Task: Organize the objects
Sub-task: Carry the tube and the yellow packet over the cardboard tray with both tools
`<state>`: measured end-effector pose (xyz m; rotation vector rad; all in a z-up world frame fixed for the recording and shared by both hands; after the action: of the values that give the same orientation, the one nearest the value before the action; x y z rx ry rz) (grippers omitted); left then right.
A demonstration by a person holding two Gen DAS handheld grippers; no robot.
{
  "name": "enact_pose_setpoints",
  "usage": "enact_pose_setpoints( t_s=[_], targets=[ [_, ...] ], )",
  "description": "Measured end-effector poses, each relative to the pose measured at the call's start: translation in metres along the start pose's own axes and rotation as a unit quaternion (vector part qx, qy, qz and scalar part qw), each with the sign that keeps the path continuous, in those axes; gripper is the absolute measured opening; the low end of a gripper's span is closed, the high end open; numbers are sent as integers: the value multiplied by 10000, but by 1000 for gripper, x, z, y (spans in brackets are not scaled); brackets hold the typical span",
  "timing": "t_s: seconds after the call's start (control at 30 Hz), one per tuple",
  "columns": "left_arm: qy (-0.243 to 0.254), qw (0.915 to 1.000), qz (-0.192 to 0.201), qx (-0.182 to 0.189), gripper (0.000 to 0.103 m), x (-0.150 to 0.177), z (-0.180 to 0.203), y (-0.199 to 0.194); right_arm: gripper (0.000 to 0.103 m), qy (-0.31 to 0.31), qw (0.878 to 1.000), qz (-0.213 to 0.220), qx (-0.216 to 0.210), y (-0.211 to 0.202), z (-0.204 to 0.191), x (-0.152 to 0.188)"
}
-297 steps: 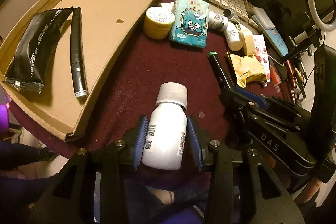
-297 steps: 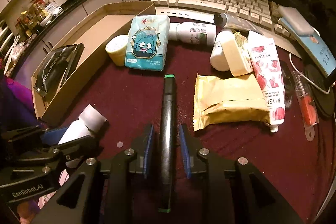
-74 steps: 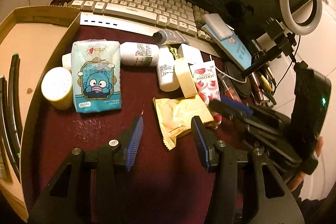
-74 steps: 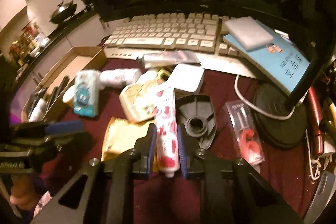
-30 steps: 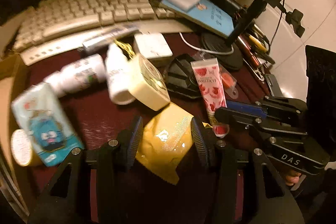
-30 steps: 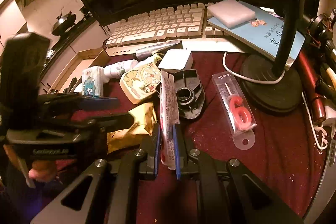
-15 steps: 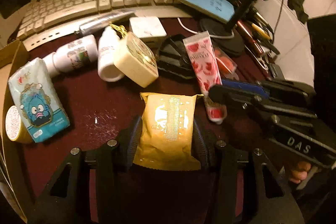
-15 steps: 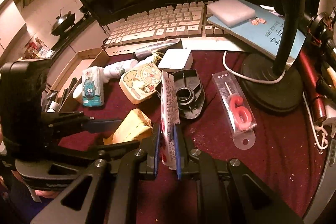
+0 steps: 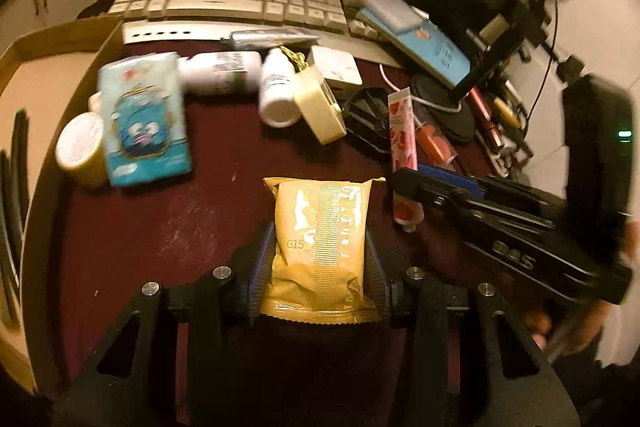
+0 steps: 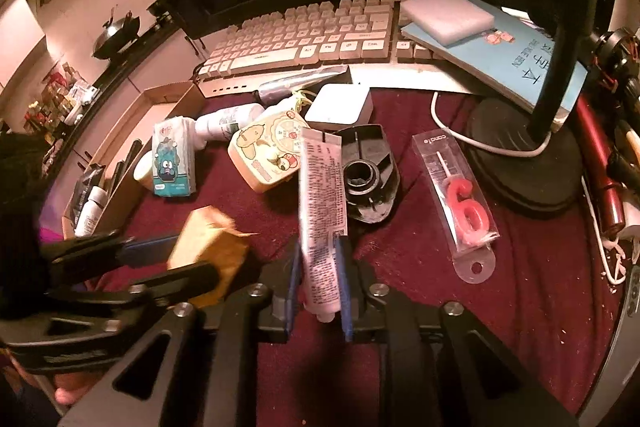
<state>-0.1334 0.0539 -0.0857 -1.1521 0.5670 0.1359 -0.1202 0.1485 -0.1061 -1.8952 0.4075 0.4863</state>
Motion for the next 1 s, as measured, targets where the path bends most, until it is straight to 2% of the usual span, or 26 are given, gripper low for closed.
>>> enact_pose_setpoints(
  t_s=[0.07, 0.13, 0.2, 0.33, 0.4, 0.63, 1.0],
  targets=[
    [-88, 9997, 189, -140, 43, 3, -5, -11, 22, -60, 9999, 69, 104, 2, -2, -1],
    [-206, 9994, 251, -93, 43, 7, -10, -17, 22, -37, 9997, 134, 206, 4, -1, 0],
    [-345, 9990, 279, -92, 43, 11, -17, -23, 16, 40, 9997, 12, 236, 11, 0, 2],
    [-477, 9980, 360, -188, 43, 18, -30, -34, 13, 35, 9997, 40, 246, 10, -5, 3],
    [-602, 9973, 390, -125, 43, 24, -38, -40, 12, 9, 9998, 110, 158, 5, -13, 5],
    [-850, 9939, 631, -309, 43, 43, -50, -71, 12, -292, 9993, 175, -182, -9, -55, 11],
    [-1125, 9847, 1108, -742, 43, 58, -77, -138, 12, -839, 9926, 206, -855, -27, -140, 21]
  ],
)
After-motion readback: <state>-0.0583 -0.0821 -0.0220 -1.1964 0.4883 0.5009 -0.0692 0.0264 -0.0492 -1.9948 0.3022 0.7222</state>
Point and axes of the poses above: each gripper's, at about its wrist camera, not at the fingertips, and y roughly the way its jaws point, z to its right, x to its underside, the point moved 4 cm from there along y, roughly the way its jaws point, and after that the axes turned 4 degrees about y, right-handed, at the moved point
